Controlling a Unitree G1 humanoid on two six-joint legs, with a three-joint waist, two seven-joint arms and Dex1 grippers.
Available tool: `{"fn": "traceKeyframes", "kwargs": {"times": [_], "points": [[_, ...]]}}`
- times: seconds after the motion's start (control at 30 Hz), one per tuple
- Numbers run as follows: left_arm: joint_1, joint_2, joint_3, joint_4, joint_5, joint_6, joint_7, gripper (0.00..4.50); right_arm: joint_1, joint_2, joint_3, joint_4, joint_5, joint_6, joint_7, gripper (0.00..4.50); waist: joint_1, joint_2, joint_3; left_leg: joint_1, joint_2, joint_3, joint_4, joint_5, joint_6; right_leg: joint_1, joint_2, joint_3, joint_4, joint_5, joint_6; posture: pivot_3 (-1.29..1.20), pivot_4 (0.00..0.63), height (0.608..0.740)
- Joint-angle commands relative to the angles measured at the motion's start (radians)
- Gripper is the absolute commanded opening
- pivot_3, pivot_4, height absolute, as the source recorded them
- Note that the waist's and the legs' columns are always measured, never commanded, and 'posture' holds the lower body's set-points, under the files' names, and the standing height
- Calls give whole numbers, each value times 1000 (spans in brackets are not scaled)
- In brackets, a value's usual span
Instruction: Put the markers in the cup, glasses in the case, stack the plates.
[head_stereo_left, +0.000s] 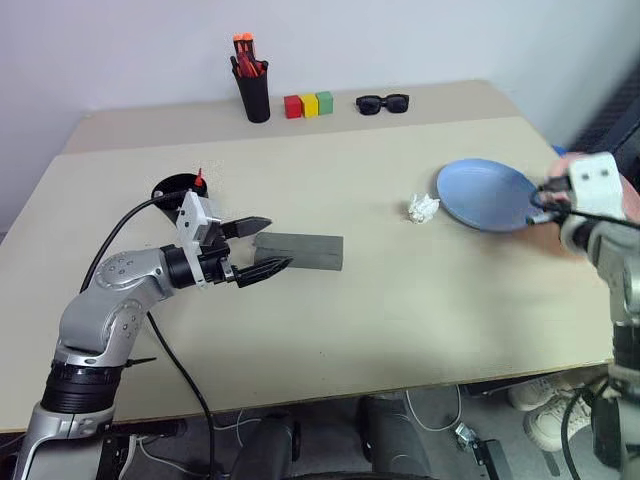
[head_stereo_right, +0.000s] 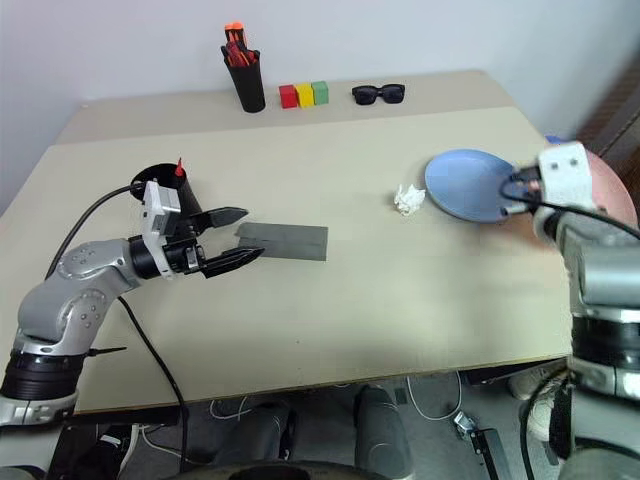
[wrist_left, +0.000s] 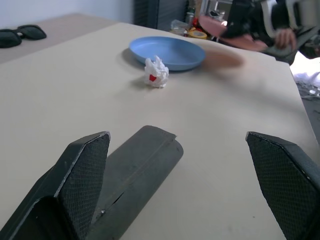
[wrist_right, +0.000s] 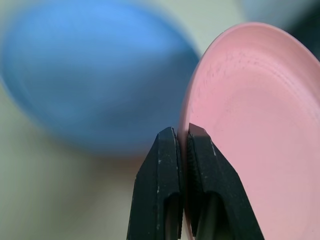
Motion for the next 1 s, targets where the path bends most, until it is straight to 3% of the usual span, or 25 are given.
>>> {"fn": "traceKeyframes", "kwargs": {"times": [0.03, 0.27, 0.37, 0.6, 0.8, 1.0], "points": [[9, 3, 37, -51, -6, -7, 21, 4500, -91, 24, 96, 116, -44, -161, 56, 36, 1, 0, 0, 0, 0, 0, 0, 0, 0, 0, 0, 0, -1, 0, 0, 0, 150, 740], [82, 10, 82, -136, -23, 18, 80, 4500, -234, 108, 181, 390, -69, -315, 113, 36, 8, 0, 0, -3, 0, 0, -1, 0, 1, -1, 0, 0, -6, 0, 0, 0, 150, 740], [112, 11, 100, -170, -32, 31, 98, 4500, -253, 121, 185, 452, -75, -339, 122, 954, 8, 0, 0, -6, 0, 0, -2, -1, 1, -4, 0, 0, -9, 1, 1, 0, 150, 740], [136, 9, 119, -193, -40, 40, 125, 4500, -305, 145, 166, 469, -63, -340, 126, 4424, 5, 0, 1, -12, 0, 0, -2, 0, 0, -8, 0, 0, -11, 2, 2, 0, 150, 740], [113, 6, 111, -176, -41, 39, 130, 4500, -340, 194, 60, 343, 77, -199, 147, 4477, 5, 1, 1, -13, 0, -1, -2, -1, 1, -9, 0, -1, -11, 3, 2, 0, 150, 740], [95, 2, 103, -165, -40, 41, 124, 4500, -247, 200, 100, 216, 86, -138, 177, 4477, 10, 0, 1, -14, -1, -1, -2, -1, 2, -9, -1, -1, -12, 3, 3, 0, 150, 740]]}}
